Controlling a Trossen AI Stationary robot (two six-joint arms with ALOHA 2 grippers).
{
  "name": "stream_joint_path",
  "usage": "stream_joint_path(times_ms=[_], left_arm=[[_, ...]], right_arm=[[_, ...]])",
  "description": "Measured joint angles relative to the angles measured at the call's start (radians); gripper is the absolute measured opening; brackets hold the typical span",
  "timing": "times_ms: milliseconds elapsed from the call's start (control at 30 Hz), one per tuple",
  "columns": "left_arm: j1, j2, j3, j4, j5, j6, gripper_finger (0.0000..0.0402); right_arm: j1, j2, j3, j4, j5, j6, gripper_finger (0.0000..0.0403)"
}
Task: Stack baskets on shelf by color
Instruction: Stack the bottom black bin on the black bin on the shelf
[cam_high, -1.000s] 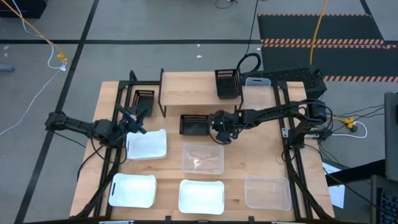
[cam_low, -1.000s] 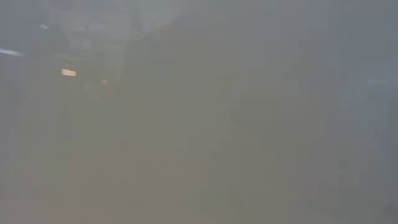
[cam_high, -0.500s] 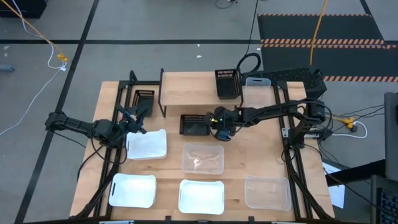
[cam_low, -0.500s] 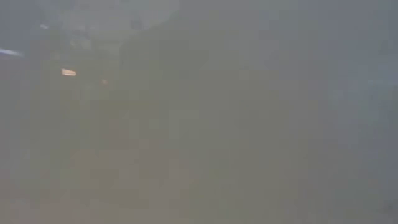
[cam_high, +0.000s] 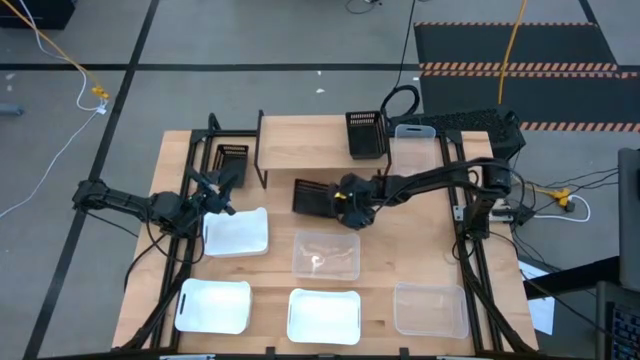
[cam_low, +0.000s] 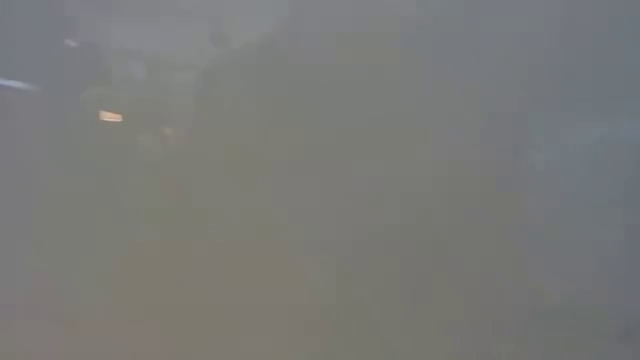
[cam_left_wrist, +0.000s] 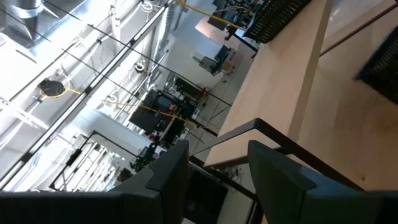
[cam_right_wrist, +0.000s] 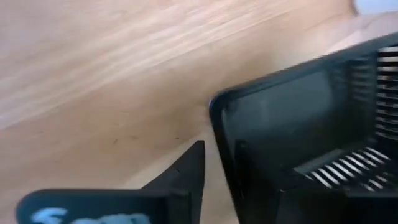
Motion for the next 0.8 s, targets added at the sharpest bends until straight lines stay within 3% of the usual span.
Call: stream_joint_path(times_ms=[233, 500, 600, 733, 800], left_arm=[[0.000, 0.000, 0.000, 0.000, 0.000, 0.000, 0.0168], [0.000, 0.000, 0.000, 0.000, 0.000, 0.000, 0.0168], [0.000, 0.000, 0.000, 0.000, 0.000, 0.000, 0.0168], [0.000, 0.000, 0.000, 0.000, 0.000, 0.001, 0.0168], [0.000, 0.000, 0.000, 0.000, 0.000, 0.000, 0.0168]], right_arm=[[0.017, -0.072, 0.000, -0.030, -0.006, 0.077, 0.0008], [-0.018, -0.435, 0.003, 0.039, -0.386, 0.435, 0.0003], [-0.032, -0.559, 0.004, 0.209, -0.337, 0.653, 0.0002], [-0.073, -0.628, 0.086, 0.297, -0.097, 0.965, 0.0002], [-0.118, -0.625, 0.161, 0.229, -0.148, 1.071, 0.0001]])
